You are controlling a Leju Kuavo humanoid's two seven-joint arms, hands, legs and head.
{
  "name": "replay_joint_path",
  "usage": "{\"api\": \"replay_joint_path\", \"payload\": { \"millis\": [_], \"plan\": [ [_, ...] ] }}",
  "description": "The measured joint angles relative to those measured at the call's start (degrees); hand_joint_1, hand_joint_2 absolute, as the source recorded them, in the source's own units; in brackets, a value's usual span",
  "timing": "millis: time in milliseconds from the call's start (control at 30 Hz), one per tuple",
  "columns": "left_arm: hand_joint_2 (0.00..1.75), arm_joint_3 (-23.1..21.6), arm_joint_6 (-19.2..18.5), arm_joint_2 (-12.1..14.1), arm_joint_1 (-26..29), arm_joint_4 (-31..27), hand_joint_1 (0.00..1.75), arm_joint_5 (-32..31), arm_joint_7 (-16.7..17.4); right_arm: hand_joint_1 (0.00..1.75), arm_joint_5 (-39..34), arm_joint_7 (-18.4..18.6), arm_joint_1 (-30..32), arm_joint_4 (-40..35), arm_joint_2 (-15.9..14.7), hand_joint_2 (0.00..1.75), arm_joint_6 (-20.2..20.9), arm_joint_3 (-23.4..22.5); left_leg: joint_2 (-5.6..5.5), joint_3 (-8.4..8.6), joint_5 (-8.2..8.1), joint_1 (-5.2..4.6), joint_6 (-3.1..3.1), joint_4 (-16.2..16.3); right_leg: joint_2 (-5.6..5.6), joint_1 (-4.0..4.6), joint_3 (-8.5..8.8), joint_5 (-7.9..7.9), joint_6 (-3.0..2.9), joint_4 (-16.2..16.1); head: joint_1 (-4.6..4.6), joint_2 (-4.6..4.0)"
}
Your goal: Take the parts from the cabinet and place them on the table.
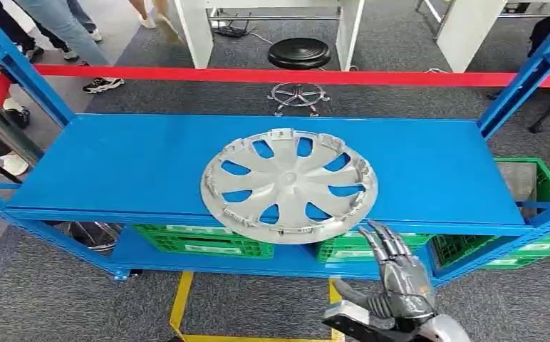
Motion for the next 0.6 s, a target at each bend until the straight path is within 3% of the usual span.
{"api": "replay_joint_path", "payload": {
  "millis": [233, 600],
  "plan": [
    [1.75, -0.87, -1.03, 0.61, -1.41, 1.35, 0.00, -1.22, 1.14, 0.00, 9.92, 4.27, -4.09, 5.46, 0.00, 1.75, 1.57, 0.98, -0.01, 0.07, 0.00, 0.00, 0.00, 0.01, -0.01, 0.00, 0.00, 0.00, 0.00, 0.00, 0.00, 0.00],
    [1.75, -1.29, -1.18, 1.01, -1.82, 2.12, 0.00, -1.44, 1.14, 0.00, 11.34, 4.79, -5.27, 7.71, 0.00, 1.75, 1.83, 1.62, 0.00, 0.00, -0.01, 0.00, 0.00, 0.01, 0.00, 0.00, -0.01, 0.00, 0.00, 0.00, 0.02, 0.00]
  ]
}}
